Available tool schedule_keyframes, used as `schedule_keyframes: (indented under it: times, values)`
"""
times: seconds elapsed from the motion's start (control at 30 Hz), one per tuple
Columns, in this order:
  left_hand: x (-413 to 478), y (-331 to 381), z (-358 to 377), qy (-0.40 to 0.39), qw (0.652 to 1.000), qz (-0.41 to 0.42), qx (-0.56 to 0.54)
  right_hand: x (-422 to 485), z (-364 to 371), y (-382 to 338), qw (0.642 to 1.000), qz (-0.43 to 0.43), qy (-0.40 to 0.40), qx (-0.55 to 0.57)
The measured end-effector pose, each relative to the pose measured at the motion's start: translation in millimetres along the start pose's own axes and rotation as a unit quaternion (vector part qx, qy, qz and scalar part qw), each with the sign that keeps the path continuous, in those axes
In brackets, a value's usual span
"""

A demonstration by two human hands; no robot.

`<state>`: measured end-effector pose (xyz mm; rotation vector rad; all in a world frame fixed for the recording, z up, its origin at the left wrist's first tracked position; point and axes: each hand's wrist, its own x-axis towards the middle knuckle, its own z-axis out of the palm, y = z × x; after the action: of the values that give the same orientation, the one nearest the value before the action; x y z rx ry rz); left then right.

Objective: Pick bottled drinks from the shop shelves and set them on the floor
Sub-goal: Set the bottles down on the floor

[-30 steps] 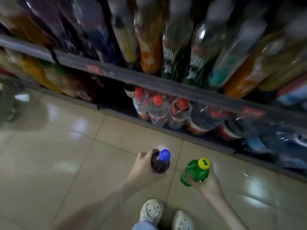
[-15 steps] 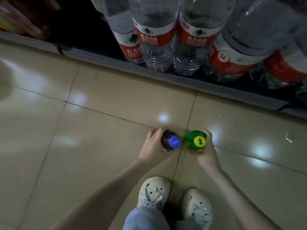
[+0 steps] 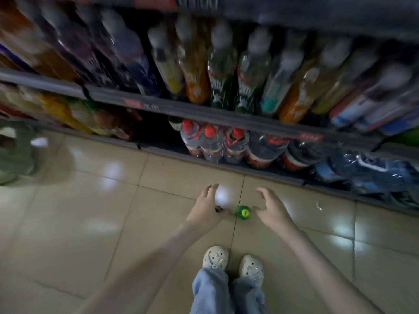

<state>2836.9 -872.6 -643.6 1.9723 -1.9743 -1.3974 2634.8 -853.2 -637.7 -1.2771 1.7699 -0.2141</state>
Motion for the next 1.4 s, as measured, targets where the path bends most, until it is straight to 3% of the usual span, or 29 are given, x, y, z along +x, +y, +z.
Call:
schedule_keyframes:
  times: [0.17,0.43,0.57,0.77,0.83,0.93,1.03,1.2,1.4]
  values:
    - [-70.7,117.5,-125.1,0.053,0.991,0.116,0.034,-74.5,-104.8,-128.4,0.990,-0.122,0.065,0.001]
    - [-175.7,297.0,-310.2,0.209,0.919,0.333,0.020,-185.8,-262.7,-318.5,0.924,-0.310,0.227,0.003]
    - [-201.4,344.6,-362.0,0.277,0.875,0.396,0.018,-220.1,-313.9,-364.4,0.887,-0.337,0.315,0.020]
    - [-223.2,408.4,-403.4,0.393,0.779,0.488,0.028,-261.2,-377.5,-378.2,0.829,-0.367,0.421,0.031]
    - [-222.9,431.6,-407.1,0.400,0.769,0.498,0.014,-271.8,-399.4,-371.9,0.814,-0.362,0.454,0.008]
    - [-211.6,460.2,-408.8,0.393,0.782,0.483,0.002,-280.8,-429.2,-354.1,0.802,-0.344,0.488,-0.008]
    - [-194.9,486.9,-416.0,0.405,0.807,0.429,-0.010,-280.2,-458.2,-334.7,0.802,-0.320,0.504,-0.023]
    - [-169.4,515.8,-428.6,0.456,0.808,0.369,-0.060,-266.6,-497.6,-315.7,0.786,-0.317,0.527,-0.066]
    - [-150.7,521.5,-422.4,0.463,0.794,0.374,-0.123,-250.1,-524.7,-318.2,0.717,-0.341,0.599,-0.101]
